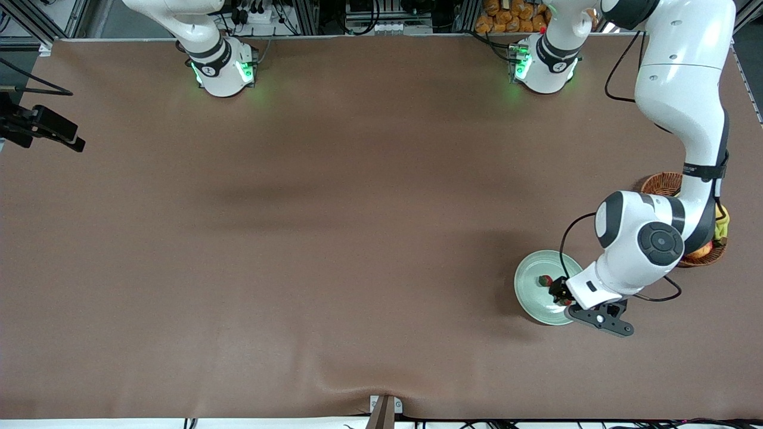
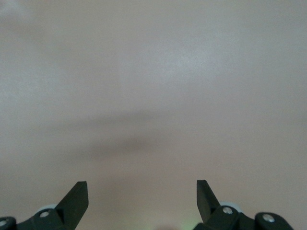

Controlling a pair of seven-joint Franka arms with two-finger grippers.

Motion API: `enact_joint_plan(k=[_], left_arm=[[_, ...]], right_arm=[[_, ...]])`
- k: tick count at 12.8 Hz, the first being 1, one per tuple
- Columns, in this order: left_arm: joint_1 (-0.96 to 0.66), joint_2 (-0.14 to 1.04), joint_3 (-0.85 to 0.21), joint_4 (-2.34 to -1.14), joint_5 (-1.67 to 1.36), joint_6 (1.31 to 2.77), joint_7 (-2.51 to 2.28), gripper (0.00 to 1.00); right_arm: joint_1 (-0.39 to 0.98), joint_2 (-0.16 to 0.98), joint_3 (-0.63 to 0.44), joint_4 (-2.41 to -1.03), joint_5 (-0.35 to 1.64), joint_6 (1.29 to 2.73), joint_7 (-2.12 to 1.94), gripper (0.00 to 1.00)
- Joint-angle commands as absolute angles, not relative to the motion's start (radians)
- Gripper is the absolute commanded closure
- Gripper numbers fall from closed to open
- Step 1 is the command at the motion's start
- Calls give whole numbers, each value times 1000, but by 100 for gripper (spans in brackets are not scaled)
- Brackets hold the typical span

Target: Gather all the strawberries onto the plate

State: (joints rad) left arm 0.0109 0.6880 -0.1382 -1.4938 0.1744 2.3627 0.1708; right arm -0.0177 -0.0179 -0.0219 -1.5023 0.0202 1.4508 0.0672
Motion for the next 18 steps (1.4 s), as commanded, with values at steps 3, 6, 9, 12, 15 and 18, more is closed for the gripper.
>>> enact_joint_plan(k=[3, 6, 9, 12, 15, 18], left_arm=[[87, 652, -157, -1509, 175, 2335, 181, 0], [87, 623, -155, -1483, 146, 2335, 166, 0], [80, 540, -166, -1488, 120, 2243, 143, 0], [52, 456, -166, -1491, 120, 2122, 56, 0], [14, 358, -163, -1493, 124, 2004, -59, 0], [-11, 252, -164, -1494, 120, 1873, -147, 0]], right_arm=[[-18, -14, -20, -1486, 23, 1437, 60, 0], [-17, -14, -20, -1486, 23, 1437, 60, 0], [-14, -12, -20, -1486, 23, 1437, 60, 0], [-14, -14, -20, -1486, 23, 1437, 60, 0], [-12, -14, -20, -1486, 23, 1437, 60, 0], [-12, -14, -20, -1486, 23, 1437, 60, 0]])
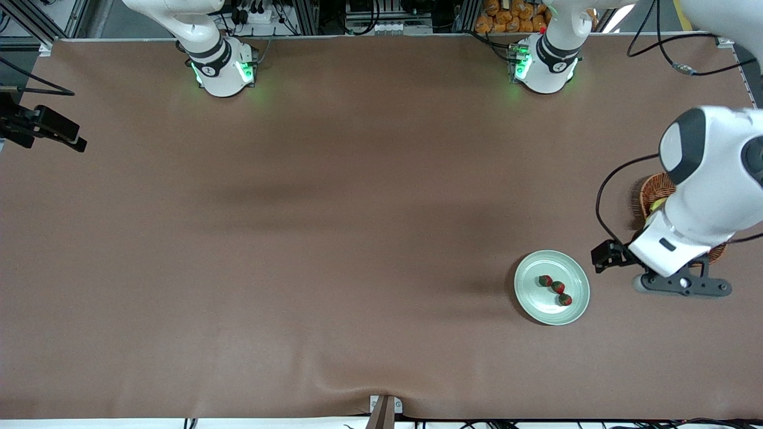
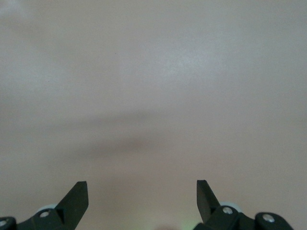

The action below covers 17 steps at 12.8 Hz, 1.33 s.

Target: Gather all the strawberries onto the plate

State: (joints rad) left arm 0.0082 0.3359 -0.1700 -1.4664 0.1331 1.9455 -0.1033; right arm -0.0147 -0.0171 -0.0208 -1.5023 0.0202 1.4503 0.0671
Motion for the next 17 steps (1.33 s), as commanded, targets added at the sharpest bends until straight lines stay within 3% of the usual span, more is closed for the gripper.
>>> enact_joint_plan(k=[1, 7, 14, 17], left_arm=[[-18, 218, -164, -1497, 120, 1834, -179, 0], [-26, 31, -158, -1526, 69, 1628, -176, 0], [-23, -58, -146, -1585, 29, 1603, -172, 0], [-31, -58, -77, -1578, 37, 1626, -170, 0]], right_arm=[[-12, -14, -20, -1486, 23, 1437, 60, 0], [-12, -14, -20, -1486, 23, 1437, 60, 0], [-12, -14, -20, -1486, 23, 1437, 60, 0], [-12, -12, -20, -1486, 23, 1437, 60, 0]])
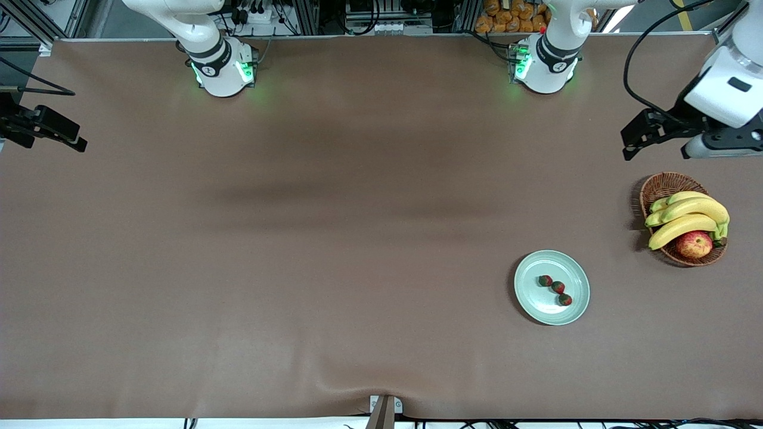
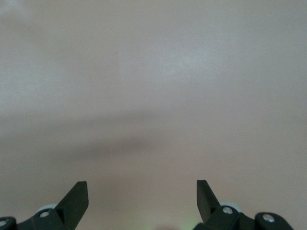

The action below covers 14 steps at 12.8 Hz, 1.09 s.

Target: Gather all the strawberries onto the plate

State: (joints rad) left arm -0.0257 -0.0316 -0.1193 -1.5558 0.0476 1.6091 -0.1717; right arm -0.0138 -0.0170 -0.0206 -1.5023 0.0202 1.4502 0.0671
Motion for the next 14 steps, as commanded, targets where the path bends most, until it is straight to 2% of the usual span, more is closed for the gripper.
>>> enact_joint_plan(k=[1, 5, 10, 14], left_arm=[[-34, -60, -49, -1580, 35, 1628, -161, 0], [-34, -64, 29, -1566, 25, 1626, -26, 0], [-47, -69, 12, -1575, 25, 1531, -11, 0], [-52, -68, 12, -1575, 25, 1531, -37, 0]], right_arm=[[-12, -12, -20, -1486, 23, 1437, 60, 0], [-12, -12, -20, -1486, 23, 1437, 60, 0], [-12, -14, -20, -1486, 23, 1437, 58, 0], [-12, -12, -20, -1486, 23, 1437, 58, 0]])
